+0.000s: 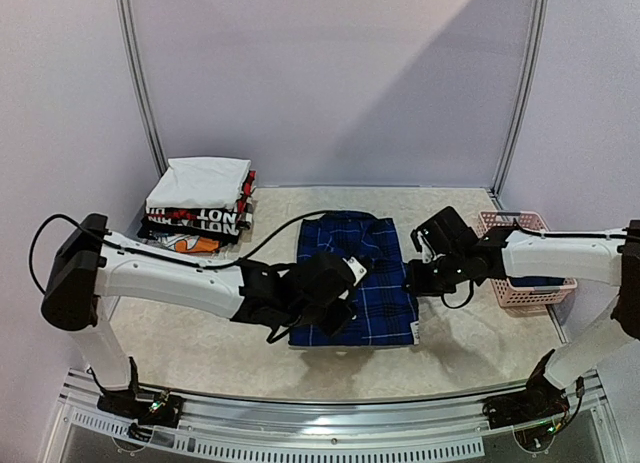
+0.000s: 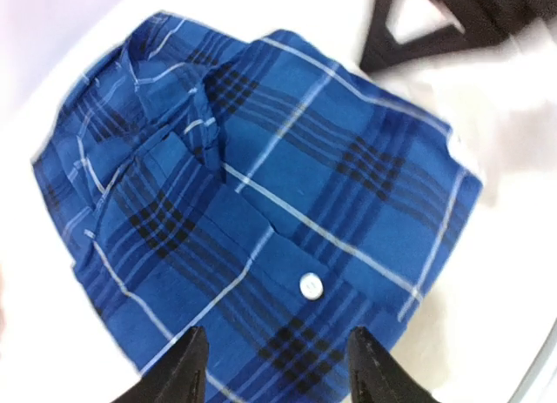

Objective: Fold and stack the mixed laundry pile
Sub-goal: Pick up the 2/3-rectangle-folded shirt from the corner of the board.

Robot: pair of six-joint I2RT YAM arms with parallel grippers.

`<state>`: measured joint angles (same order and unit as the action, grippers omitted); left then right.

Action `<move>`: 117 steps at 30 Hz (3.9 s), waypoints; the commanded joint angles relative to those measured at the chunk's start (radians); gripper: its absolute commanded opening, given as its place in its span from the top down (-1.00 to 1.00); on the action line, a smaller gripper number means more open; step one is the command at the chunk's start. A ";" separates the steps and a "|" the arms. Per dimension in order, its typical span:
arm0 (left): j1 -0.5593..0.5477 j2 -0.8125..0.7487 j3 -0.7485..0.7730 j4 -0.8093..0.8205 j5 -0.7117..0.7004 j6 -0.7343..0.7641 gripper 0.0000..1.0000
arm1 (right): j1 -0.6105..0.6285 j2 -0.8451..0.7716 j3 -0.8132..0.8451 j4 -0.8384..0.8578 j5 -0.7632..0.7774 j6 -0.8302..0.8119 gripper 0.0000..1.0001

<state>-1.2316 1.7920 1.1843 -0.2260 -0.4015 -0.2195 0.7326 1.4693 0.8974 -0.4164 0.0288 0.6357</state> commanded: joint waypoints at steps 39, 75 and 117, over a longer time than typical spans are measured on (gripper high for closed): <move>-0.170 0.389 0.104 0.015 -0.386 0.688 -0.30 | 0.003 -0.374 -0.209 -0.034 0.096 0.036 -0.17; -0.452 0.174 0.068 -0.390 -0.358 0.308 1.00 | 0.076 -0.079 -0.027 0.169 -0.269 -0.124 0.23; -0.370 -0.008 0.339 -0.640 -0.370 0.455 1.00 | 0.391 0.223 0.027 0.184 -0.239 -0.113 0.78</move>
<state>-1.6363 1.8286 1.4952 -0.8764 -0.7444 0.1989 1.1122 1.7138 0.9237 -0.1959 -0.2569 0.5076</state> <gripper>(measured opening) 0.073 0.097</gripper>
